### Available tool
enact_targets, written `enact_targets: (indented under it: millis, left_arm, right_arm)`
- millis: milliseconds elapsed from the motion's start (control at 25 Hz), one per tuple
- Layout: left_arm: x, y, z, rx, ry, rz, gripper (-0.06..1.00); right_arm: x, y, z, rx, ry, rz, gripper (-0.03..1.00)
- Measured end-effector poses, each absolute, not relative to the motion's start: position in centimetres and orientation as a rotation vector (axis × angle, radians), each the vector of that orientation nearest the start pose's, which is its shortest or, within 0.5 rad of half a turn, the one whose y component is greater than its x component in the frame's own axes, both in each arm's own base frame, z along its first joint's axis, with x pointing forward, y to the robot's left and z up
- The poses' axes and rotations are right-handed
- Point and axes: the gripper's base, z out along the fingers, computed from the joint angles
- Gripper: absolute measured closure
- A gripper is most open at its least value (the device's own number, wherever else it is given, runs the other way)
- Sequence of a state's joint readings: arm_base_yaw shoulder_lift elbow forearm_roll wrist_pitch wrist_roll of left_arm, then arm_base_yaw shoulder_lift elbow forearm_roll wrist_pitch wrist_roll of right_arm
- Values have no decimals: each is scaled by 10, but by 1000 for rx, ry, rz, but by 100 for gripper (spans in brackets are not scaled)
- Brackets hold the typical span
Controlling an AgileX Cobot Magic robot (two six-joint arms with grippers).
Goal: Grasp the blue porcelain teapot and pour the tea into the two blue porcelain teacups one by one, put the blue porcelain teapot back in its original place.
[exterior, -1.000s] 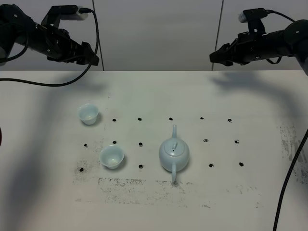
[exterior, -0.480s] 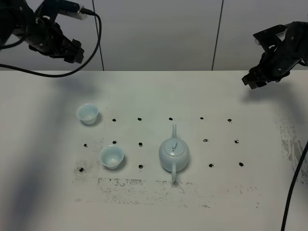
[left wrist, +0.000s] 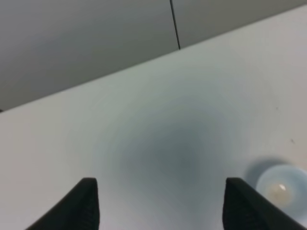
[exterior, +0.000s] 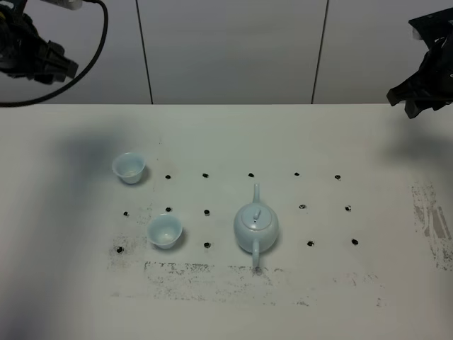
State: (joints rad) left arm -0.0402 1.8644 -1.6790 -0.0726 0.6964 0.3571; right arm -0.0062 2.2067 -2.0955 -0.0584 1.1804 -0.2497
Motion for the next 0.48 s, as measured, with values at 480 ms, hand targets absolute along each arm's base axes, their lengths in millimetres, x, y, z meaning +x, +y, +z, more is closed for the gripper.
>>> enact_targets:
  millis: [480]
  left_arm:
    - [294, -15, 335, 338, 2209, 73, 43]
  right_arm:
    - [416, -5, 294, -232, 2563, -114, 59]
